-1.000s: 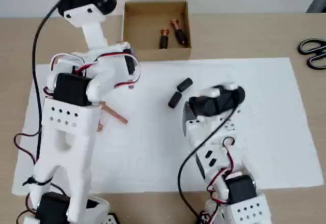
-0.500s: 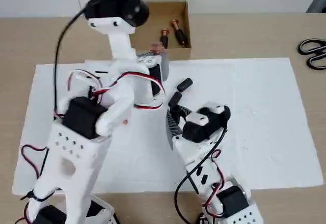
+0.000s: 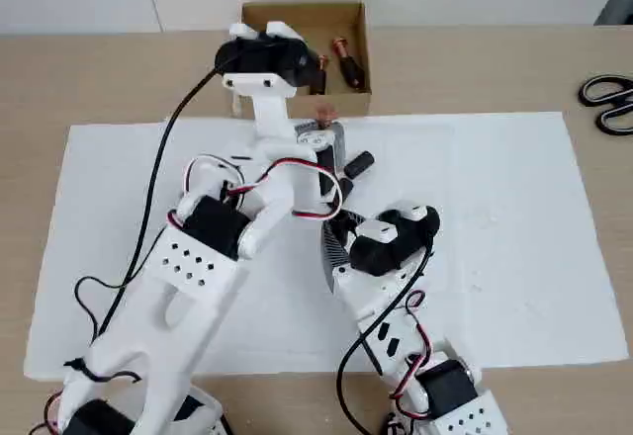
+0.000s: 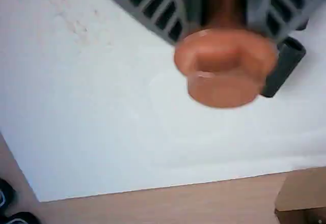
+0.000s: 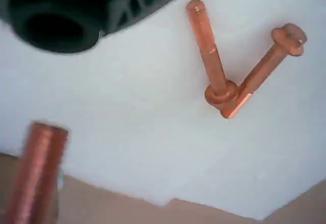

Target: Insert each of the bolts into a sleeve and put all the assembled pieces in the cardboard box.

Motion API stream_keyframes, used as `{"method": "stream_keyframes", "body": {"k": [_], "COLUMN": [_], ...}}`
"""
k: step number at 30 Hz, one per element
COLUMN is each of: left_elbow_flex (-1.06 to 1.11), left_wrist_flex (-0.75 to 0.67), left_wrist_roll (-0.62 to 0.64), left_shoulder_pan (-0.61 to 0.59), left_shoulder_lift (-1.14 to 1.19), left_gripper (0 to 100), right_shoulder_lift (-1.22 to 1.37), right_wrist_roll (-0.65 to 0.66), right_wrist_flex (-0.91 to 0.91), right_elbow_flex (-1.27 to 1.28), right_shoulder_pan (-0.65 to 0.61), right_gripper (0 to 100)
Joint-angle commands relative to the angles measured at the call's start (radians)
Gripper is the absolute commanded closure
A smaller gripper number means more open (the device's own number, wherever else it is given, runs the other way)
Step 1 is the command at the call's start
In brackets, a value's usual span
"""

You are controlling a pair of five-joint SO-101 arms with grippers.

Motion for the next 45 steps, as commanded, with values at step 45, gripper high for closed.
{"method": "stream_keyframes", "body": {"k": [45], "left_elbow_flex": [0.506], "left_wrist_flex": [-0.331], "left_wrist_roll": [-0.101], "left_shoulder_pan": [0.080], "left_shoulder_lift": [-0.442], "left_gripper": [99], "right_shoulder_lift": [-0.016], "right_wrist_roll": [-0.009], "right_wrist_flex": [-0.031], "right_elbow_flex": [0.000], "right_shoulder_pan": [-0.027], "right_gripper": [99.5]}}
